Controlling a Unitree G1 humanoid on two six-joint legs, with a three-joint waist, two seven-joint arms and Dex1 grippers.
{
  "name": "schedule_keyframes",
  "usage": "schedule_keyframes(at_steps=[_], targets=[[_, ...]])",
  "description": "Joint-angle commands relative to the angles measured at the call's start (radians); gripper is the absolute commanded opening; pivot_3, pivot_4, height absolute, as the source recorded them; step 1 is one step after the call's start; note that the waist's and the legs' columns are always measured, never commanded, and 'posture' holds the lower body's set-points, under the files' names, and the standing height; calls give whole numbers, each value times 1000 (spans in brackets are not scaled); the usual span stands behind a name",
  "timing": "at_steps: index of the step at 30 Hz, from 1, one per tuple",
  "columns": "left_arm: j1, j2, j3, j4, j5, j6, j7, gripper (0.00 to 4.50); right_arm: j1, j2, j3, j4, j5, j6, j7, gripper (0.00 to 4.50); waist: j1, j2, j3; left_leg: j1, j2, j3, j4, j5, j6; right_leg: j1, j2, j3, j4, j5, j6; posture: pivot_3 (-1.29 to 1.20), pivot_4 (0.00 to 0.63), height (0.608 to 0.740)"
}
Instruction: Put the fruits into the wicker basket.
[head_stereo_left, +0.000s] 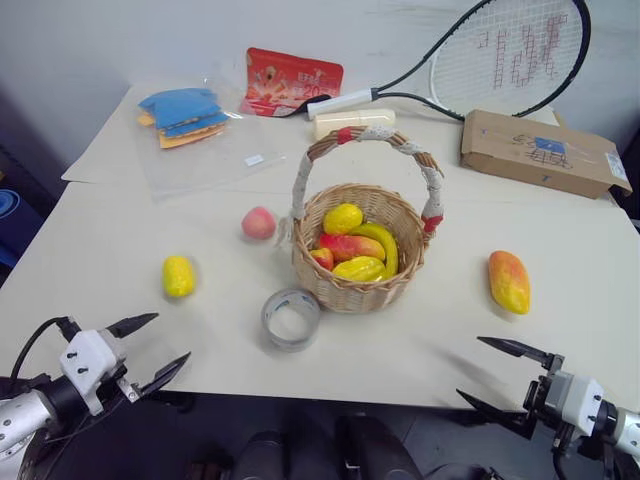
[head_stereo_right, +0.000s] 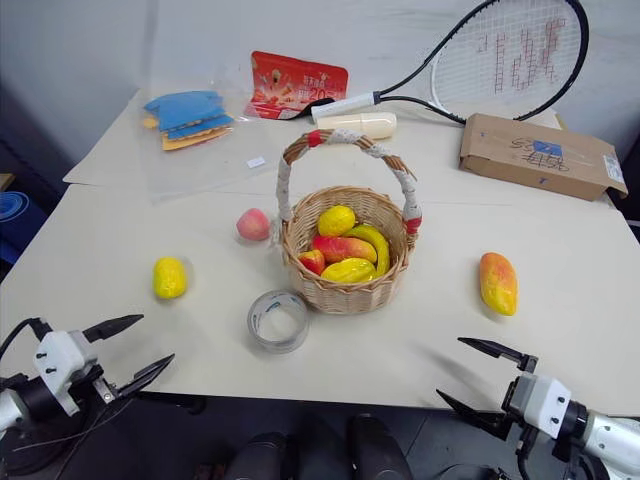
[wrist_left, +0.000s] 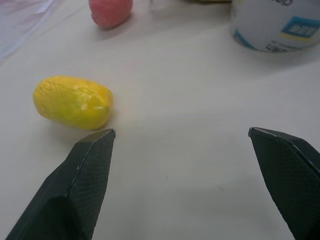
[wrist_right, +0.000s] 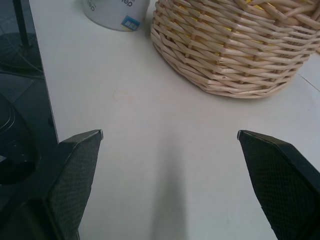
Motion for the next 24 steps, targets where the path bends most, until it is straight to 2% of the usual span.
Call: schedule_keyframes(at_steps=[1, 5, 6, 8, 12, 14, 16, 18, 20, 24], targets=[[4, 11, 15, -14, 2, -18, -7, 4500, 7, 10, -3, -8, 8, -9, 0, 4461, 0, 0, 0, 1, 0, 0, 0, 0, 0, 2, 0, 0, 0, 0, 0, 0, 150, 740], [8, 34, -1, -28, -27, 36, -41, 4500, 10, 22, 6, -42, 12, 19, -20, 4461, 2, 0, 0, 5, 1, 0, -2, -1, 0, 11, 0, 0, -3, -1, -1, 0, 150, 740], [14, 59, 4, -63, -126, 153, -66, 4500, 9, 25, 14, -59, 18, 18, -15, 4461, 2, 0, 0, 5, 1, 0, -2, -1, 0, 11, 0, 0, -3, -1, -1, 0, 150, 740], [10, 119, 0, -115, -206, 298, -101, 4500, 4, 37, 28, -95, 50, 16, -6, 4461, 2, 0, 0, 4, 1, 0, -1, -1, 0, 10, 0, 0, -3, -1, -1, 0, 150, 740], [-12, 154, 5, -146, -219, 355, -112, 4500, 0, 53, 31, -124, 82, 14, 2, 4461, 2, 2, 1, 5, 1, -1, -1, -1, 0, 10, 0, -1, -2, -2, -2, 0, 150, 740], [-201, 285, -119, -247, -239, 429, -175, 4500, -10, 62, 58, -261, 154, 109, -57, 4461, 7, 1, 2, 5, 1, -1, -1, -1, 0, 10, 0, -1, -2, -2, -2, 0, 150, 740], [-390, 354, -266, -290, -198, 454, -220, 4500, -26, 65, 89, -364, 197, 178, -95, 4461, 19, 0, 3, 4, 4, -3, 3, 2, -4, 8, 0, -5, 1, -2, -2, 0, 150, 740], [-549, 335, -422, -253, -84, 383, -258, 4500, -66, 77, 122, -415, 181, 210, -127, 4461, 23, 5, 0, 3, 7, 3, 2, 3, -5, 10, -1, -4, 0, -1, -2, 0, 150, 740], [-662, 284, -525, -191, -18, 340, -264, 4500, -93, 85, 146, -449, 164, 243, -154, 4461, 22, 11, -4, 5, 6, 5, -2, 3, -5, 13, -1, -4, -3, -1, -2, 0, 150, 740], [-783, 258, -679, -76, 110, 279, -338, 4500, -117, 101, 166, -474, 132, 276, -189, 4461, 14, 9, -3, 4, 9, 8, -1, 1, -6, 5, 4, -1, 1, -3, -2, 0, 150, 740]])
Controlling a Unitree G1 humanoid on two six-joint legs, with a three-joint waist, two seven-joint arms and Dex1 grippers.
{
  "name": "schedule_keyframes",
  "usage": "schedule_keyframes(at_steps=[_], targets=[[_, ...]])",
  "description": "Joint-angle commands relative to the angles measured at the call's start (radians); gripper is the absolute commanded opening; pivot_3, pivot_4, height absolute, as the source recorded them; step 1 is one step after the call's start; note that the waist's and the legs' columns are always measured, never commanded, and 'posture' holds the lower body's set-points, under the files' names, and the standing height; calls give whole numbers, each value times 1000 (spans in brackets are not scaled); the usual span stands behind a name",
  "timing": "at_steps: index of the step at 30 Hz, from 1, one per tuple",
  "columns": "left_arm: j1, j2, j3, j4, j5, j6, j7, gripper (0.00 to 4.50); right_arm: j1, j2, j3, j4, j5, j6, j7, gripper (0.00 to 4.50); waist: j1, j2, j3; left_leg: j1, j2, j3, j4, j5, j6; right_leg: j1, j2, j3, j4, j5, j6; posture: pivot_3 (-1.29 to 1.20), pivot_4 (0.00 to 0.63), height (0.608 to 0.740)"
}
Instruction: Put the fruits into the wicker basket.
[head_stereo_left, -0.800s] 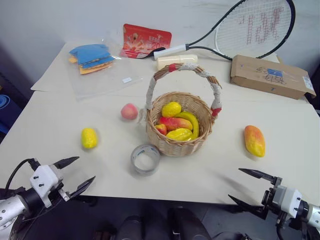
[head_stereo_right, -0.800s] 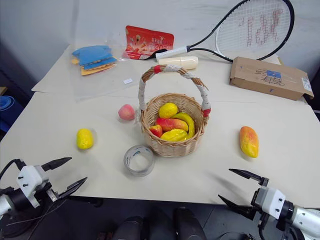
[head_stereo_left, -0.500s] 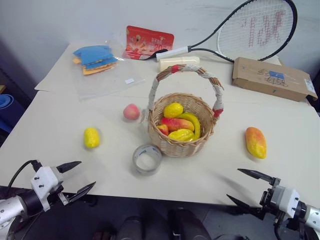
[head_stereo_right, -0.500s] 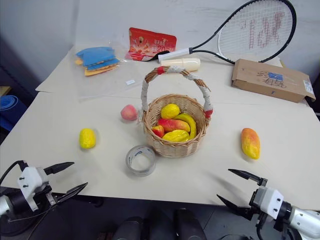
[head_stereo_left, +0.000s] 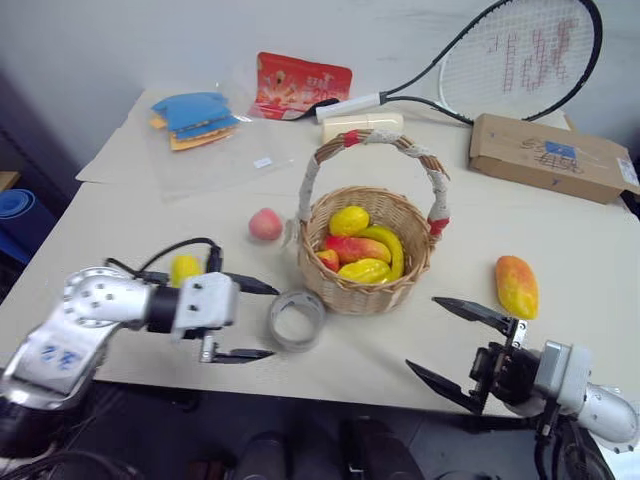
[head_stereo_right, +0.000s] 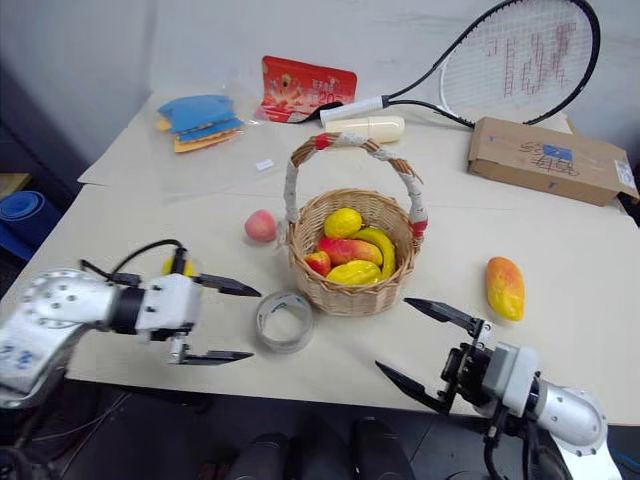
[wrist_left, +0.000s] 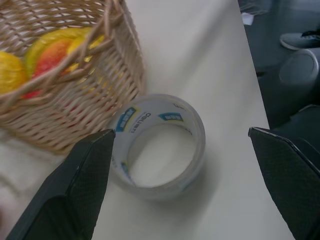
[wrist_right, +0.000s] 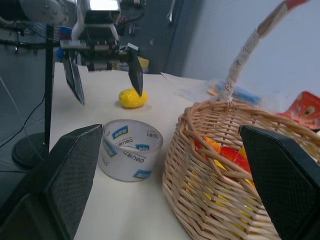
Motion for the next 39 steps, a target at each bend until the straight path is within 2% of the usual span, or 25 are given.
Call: schedule_keyframes(at_steps=[1, 4, 10, 13, 16, 17, 19, 22, 23, 24, 28, 30, 34, 35, 37, 39], targets=[[-55, 14, -82, 64, 100, -64, -66, 4500, -7, 16, 0, -51, -14, 14, -34, 4461, -4, -1, 1, -1, 0, 0, 0, 0, 0, -2, 0, 0, 1, 0, 0, 0, 150, 740], [-104, 1, -156, 109, 187, -97, -87, 3941, 16, 24, -12, -42, -33, 3, -37, 4500, -4, -1, 1, -6, 0, 2, 2, 0, 0, -9, 0, 2, 5, 0, 0, 0, 150, 740], [-119, -42, -199, 117, 215, -75, -99, 2075, 41, 43, -9, -19, -49, -22, -19, 4500, -15, -4, 2, -4, -1, 5, 5, 0, 1, -7, -1, 6, 8, 0, 1, 0, 150, 740], [-93, -30, -169, 82, 178, -47, -109, 1177, 42, 36, 4, -3, -33, -24, 23, 4500, -21, -6, 3, -3, 0, 5, 4, 0, 1, -8, 0, 6, 9, 0, 1, 0, 150, 740], [-4, 4, -26, -5, 31, 47, -112, 317, 25, 23, 27, 1, 0, -13, 86, 4500, -23, -6, 3, -3, 0, 5, 4, 0, 0, -9, 0, 6, 10, 0, 1, 0, 150, 740], [23, 10, 22, -30, -15, 82, -105, 296, 19, 22, 31, 1, 8, -12, 100, 4500, -24, -7, 4, -3, 0, 5, 4, 0, 0, -9, 0, 6, 10, 0, 1, 0, 150, 740], [108, 23, 191, -73, -110, 185, -53, 296, -22, 21, 38, -9, 32, 6, 112, 4500, -24, -8, 4, -4, 0, 4, 4, 0, 0, -9, -1, 5, 10, -1, 0, 0, 150, 740], [262, -33, 607, -41, -204, 343, 100, 296, -142, 33, 82, -62, 81, 78, 85, 4500, -31, -8, 5, -2, 1, 4, 5, 0, 0, -9, -1, 5, 11, 0, 0, 0, 150, 740], [291, -55, 694, -28, -222, 368, 141, 296, -168, 38, 93, -74, 89, 96, 76, 4500, -33, -8, 5, -2, 1, 4, 5, 0, 0, -9, -1, 4, 12, 0, 0, 0, 150, 740], [316, -84, 784, -4, -223, 382, 197, 296, -195, 47, 105, -85, 99, 124, 53, 4500, -31, -8, 5, -2, 1, 4, 5, 1, 0, -9, -1, 4, 12, -1, 0, 0, 150, 740], [373, -151, 1011, 143, -159, 417, 414, 296, -275, 84, 138, -104, 99, 187, -13, 4500, -17, -9, 5, -2, 1, 2, 3, 0, -1, -9, -1, 2, 10, -1, 0, 0, 150, 740], [413, -175, 1068, 201, -162, 457, 466, 296, -310, 107, 152, -94, 87, 197, -29, 4500, -17, -10, 4, -2, 1, 2, 4, 0, -1, -9, -2, 2, 10, -1, 0, 0, 150, 740], [456, -214, 1059, 253, -216, 514, 468, 296, -373, 131, 174, -58, 72, 208, -18, 4500, -12, -17, 2, -4, 0, 2, 4, -1, -1, -9, -4, 1, 8, -1, 0, 0, 150, 740], [463, -213, 1047, 279, -194, 490, 476, 296, -386, 132, 177, -48, 67, 209, -14, 4500, -11, -19, 1, -4, 0, 2, 4, 0, -1, -9, -5, 0, 8, -1, 0, 0, 150, 740], [463, -204, 1032, 336, -160, 459, 499, 1009, -427, 129, 179, -15, 56, 214, 0, 4500, -12, -22, -1, -4, 0, 1, 4, 0, -1, -8, -6, -1, 8, -1, 0, 0, 150, 740], [452, -189, 1033, 361, -164, 449, 506, 1478, -446, 123, 170, 6, 57, 219, 11, 4500, -16, -24, -2, -4, 0, 2, 3, 0, -1, -8, -6, -1, 8, -1, -1, 0, 150, 740]])
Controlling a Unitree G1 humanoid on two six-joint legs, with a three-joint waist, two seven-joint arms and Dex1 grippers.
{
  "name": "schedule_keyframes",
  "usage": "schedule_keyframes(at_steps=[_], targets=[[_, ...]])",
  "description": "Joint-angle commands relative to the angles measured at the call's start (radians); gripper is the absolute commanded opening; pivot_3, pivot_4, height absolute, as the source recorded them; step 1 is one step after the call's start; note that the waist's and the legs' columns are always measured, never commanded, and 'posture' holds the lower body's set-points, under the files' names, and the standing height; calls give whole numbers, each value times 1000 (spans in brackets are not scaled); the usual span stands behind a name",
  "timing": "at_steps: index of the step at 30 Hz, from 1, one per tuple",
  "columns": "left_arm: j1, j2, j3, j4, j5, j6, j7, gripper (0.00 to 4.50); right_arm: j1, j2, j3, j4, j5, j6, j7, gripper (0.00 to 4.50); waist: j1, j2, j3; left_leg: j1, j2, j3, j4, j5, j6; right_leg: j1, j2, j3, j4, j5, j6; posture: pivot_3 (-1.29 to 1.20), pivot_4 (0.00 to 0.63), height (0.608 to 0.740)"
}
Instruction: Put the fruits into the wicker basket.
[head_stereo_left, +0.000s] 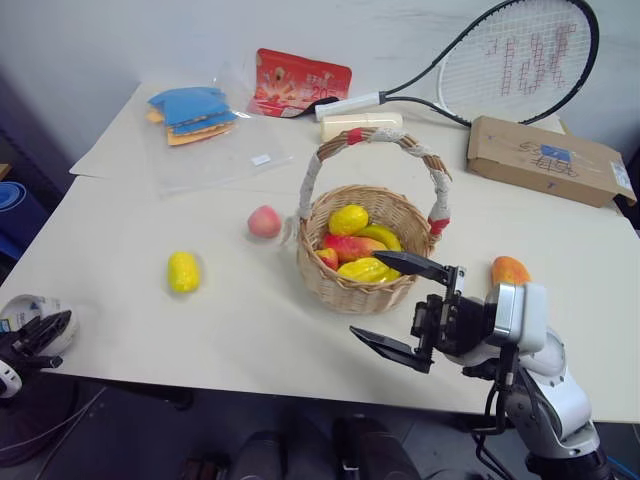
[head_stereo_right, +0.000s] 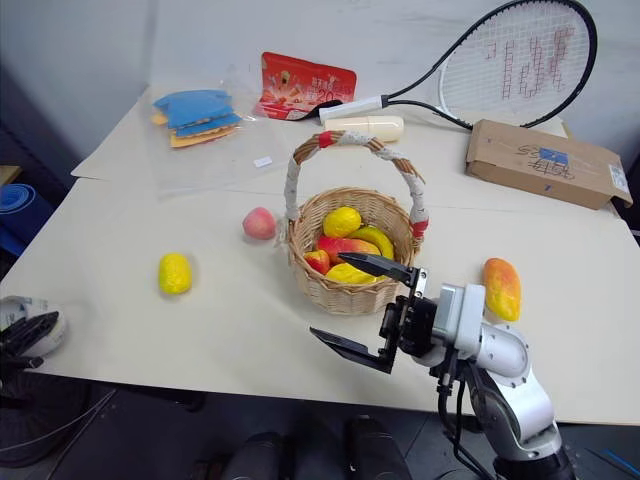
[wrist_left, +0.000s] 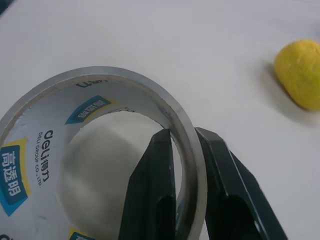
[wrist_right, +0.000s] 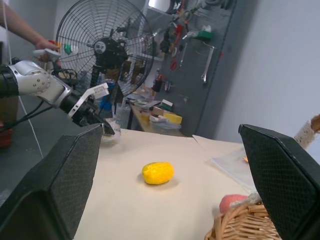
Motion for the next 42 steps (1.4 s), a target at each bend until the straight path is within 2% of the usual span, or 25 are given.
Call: schedule_keyframes(at_steps=[1, 4, 7, 10, 13, 17, 24, 26, 29, 30, 33, 37, 40, 42], targets=[[-17, 55, 26, 20, 0, -52, 9, 1834, -14, -15, -26, 16, 7, 8, 22, 4500, -1, -1, -1, 0, 0, 0, -1, 0, 0, 0, 0, 0, 0, 0, 0, 0, 150, 740], [12, 122, 29, -1, -25, -4, -36, 2788, 1, -37, -49, 17, 12, 17, 33, 4500, -2, -1, -1, -1, 0, 0, -3, 0, 0, -2, 0, -1, 0, -1, -2, 0, 150, 740], [17, 273, 36, -10, -16, 48, -87, 3707, 7, -88, -95, 32, 44, 62, 58, 4500, -2, 0, 0, -2, 1, 0, -4, -1, -1, -3, 0, -1, -1, -2, -3, 0, 150, 740], [-35, 393, 6, -56, -102, 202, -144, 3707, -3, -118, -126, 57, 51, 74, 85, 4500, 0, 0, 0, -2, 1, -1, -4, -1, -1, -3, -1, -2, -2, -2, -4, 0, 150, 740], [-169, 415, -82, -106, -209, 376, -108, 3707, -15, -118, -129, 70, 47, 77, 103, 4500, -1, 7, 4, -2, 1, 0, -4, 0, -1, -2, -3, -3, -2, -2, -4, 0, 150, 740], [-381, 286, -224, -146, -229, 590, 100, 3707, -31, -99, -120, 76, 35, 74, 113, 4500, -1, 13, 7, -3, 1, 3, -4, 1, 0, -3, -5, -5, 0, -2, -3, 0, 150, 740], [-562, 4, -319, -151, -146, 651, 363, 3707, -51, -79, -94, 42, 16, 101, 82, 4500, -5, 10, 7, -12, 3, 1, 2, 2, -3, -9, -2, -8, 3, -1, -1, 0, 150, 740], [-583, -49, -352, -140, -128, 658, 400, 3707, -54, -82, -94, 34, 16, 112, 72, 4500, -2, 10, 7, -13, 3, 1, 4, 2, -3, -9, -2, -9, 4, 0, 0, 0, 150, 740], [-597, -72, -392, -86, -96, 632, 414, 3707, -58, -82, -96, 32, 16, 121, 60, 4500, -2, 10, 7, -13, 3, 0, 6, 2, -3, -8, -2, -9, 4, 0, 1, 0, 150, 740], [-601, -68, -402, -71, -94, 631, 407, 3707, -59, -81, -96, 34, 15, 121, 58, 4500, -2, 10, 7, -13, 3, 0, 7, 2, -3, -8, -2, -9, 4, 0, 1, 0, 150, 740], [-613, -51, -426, -63, -100, 626, 377, 3118, -56, -74, -100, 48, 6, 110, 51, 4500, -2, 10, 7, -12, 3, -1, 7, 2, -3, -7, -2, -9, 4, 0, 1, 0, 150, 740], [-628, -3, -436, -85, -118, 535, 291, 2002, -35, -65, -122, 64, -11, 89, 32, 4500, -1, 10, 7, -13, 3, -2, 7, 3, -4, -7, -3, -10, 4, 0, 1, 0, 150, 740], [-635, 84, -501, -183, -131, 378, 116, 1899, 20, -58, -192, 40, -19, 86, -40, 4500, 0, 10, 7, -15, 3, -3, 7, 3, -6, -8, -3, -12, 3, 0, 1, 0, 150, 740], [-644, 150, -591, -278, -142, 260, -55, 1898, 92, -59, -265, -6, -8, 99, -96, 4500, 6, 10, 7, -16, 3, -5, 7, 5, -10, -7, -4, -14, 1, 0, 0, 0, 150, 740]])
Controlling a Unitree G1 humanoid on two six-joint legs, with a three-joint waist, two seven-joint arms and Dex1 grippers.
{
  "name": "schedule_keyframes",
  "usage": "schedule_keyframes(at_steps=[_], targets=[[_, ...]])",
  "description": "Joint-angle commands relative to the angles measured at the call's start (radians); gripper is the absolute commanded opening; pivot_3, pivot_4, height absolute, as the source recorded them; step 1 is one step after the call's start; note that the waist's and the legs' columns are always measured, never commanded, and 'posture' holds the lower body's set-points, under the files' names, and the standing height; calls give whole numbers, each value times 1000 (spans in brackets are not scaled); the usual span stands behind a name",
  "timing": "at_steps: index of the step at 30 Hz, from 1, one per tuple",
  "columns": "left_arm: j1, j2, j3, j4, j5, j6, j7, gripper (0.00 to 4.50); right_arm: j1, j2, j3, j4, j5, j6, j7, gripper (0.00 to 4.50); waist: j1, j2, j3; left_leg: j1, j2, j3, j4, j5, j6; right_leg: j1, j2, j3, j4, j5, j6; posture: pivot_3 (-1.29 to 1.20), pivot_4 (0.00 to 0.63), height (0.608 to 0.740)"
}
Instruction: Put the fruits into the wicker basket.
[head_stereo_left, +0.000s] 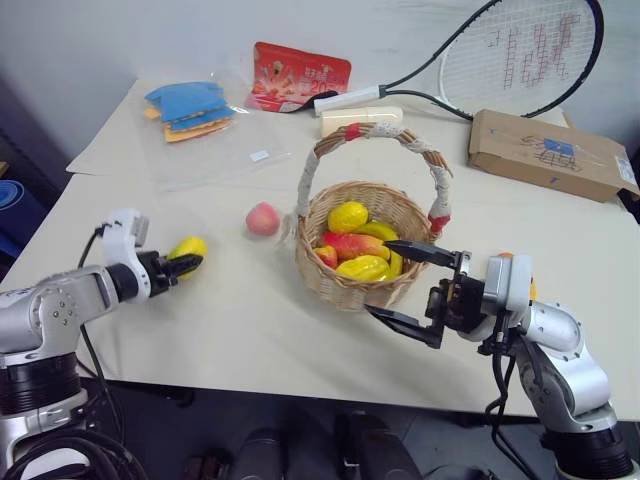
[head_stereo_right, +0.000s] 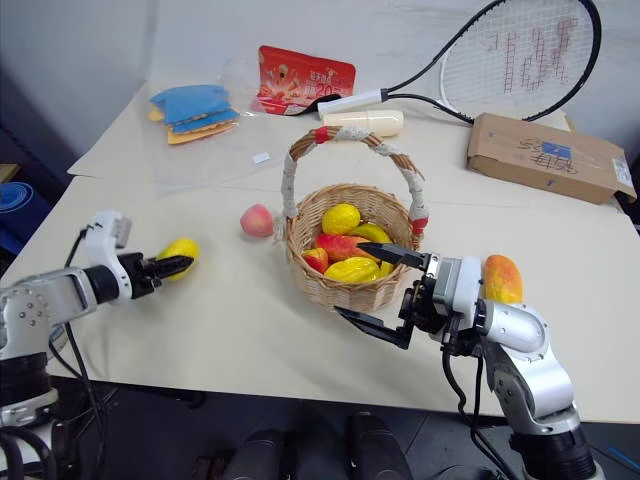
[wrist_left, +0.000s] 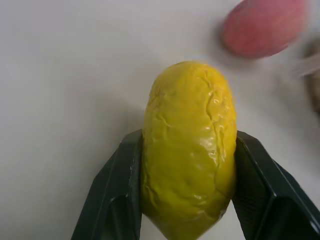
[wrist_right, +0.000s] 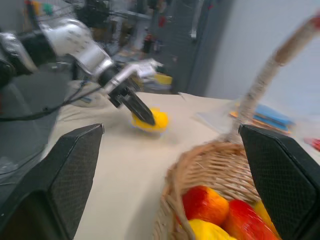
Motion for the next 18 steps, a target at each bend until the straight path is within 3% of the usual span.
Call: schedule_keyframes(at_steps=[1, 5, 9, 15, 16, 18], targets=[[-42, 88, -127, -191, -40, -205, -281, 1898, 102, 0, -139, -92, 18, -6, -88, 4500, 8, 1, 0, -1, 0, -2, -1, 1, -2, 0, -1, -2, -2, 0, 0, 0, 150, 740], [-151, 50, -334, -232, 13, -364, -410, 1898, 190, 21, -231, -77, 2, -37, -144, 4500, 21, 4, -1, 1, -2, -2, -3, 2, -2, 4, -3, -4, -5, 0, -1, 0, 150, 740], [-310, -184, -486, -101, 125, -472, -306, 1898, 232, 55, -239, -62, -23, -74, -161, 4500, 24, 4, -1, 1, -3, -3, -2, 3, 5, 5, -3, -4, -3, 0, 0, 0, 150, 740], [-367, -302, -610, 80, 263, -572, -298, 1898, 286, 110, -187, -102, -64, -107, -184, 4500, -5, 4, -1, 2, -2, 0, -5, 4, 2, 5, 5, 5, 1, 0, 1, 0, 150, 740], [-369, -315, -609, 83, 262, -572, -301, 2633, 291, 114, -180, -106, -68, -111, -187, 4500, -7, 4, -1, 3, -1, 0, -5, 5, 2, 4, 7, 6, 2, 0, 1, 0, 150, 740], [-368, -331, -590, 77, 262, -584, -297, 3177, 296, 119, -174, -108, -72, -118, -187, 4500, -7, 4, -1, 3, -1, 0, -4, 5, 1, 2, 7, 6, 2, 0, 1, 0, 150, 740]])
